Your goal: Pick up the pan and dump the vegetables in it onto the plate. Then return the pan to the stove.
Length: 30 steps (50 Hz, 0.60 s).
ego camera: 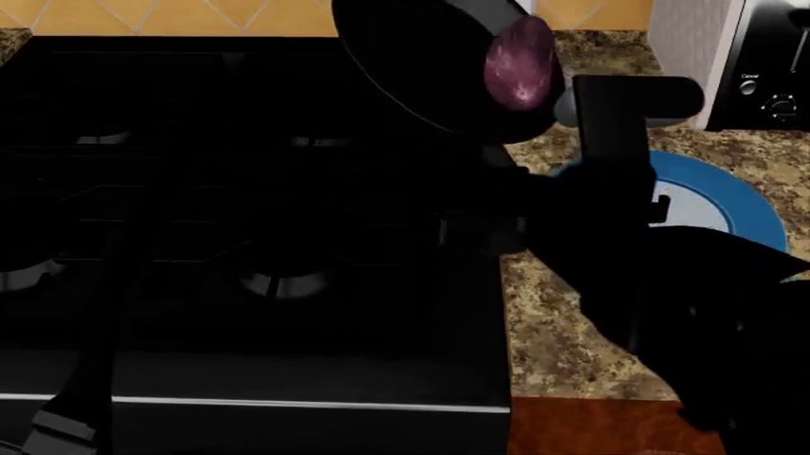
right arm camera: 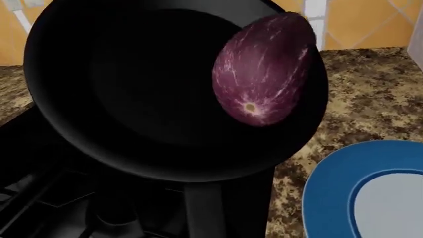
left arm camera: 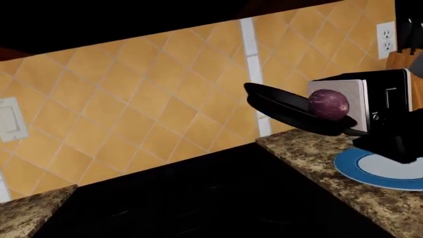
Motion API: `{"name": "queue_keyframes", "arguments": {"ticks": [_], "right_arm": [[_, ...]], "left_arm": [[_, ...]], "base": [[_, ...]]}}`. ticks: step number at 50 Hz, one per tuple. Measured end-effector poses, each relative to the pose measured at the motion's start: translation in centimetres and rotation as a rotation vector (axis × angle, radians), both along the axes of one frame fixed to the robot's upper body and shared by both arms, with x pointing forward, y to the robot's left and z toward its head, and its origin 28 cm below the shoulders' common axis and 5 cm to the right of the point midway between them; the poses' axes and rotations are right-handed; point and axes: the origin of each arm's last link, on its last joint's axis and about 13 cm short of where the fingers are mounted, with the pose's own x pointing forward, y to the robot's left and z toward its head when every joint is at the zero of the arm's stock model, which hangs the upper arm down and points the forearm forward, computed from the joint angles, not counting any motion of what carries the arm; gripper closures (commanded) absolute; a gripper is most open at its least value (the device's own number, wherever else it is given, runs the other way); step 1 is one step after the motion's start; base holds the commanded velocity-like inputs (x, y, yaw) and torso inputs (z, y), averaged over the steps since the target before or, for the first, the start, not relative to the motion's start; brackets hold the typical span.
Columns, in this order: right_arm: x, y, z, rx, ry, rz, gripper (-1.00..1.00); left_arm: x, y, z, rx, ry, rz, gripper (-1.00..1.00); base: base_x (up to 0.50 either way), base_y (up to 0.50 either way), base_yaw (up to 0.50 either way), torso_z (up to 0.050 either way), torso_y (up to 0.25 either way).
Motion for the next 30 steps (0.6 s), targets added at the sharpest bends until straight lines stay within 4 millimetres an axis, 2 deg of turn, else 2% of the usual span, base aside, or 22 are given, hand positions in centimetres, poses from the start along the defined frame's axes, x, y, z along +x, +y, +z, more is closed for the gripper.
{"name": "queue_keyframes", "arguments": {"ticks": [30], "right_arm": [[-0.72, -0.38, -0.96, 0.155, -0.04, -0.053, 1.0]], "left_arm": [[-0.17, -0.35, 0.41, 0.009, -0.012, -0.017, -1.0]], "base": [[0.0, 0.0, 0.0, 0.001, 0.006]]}}
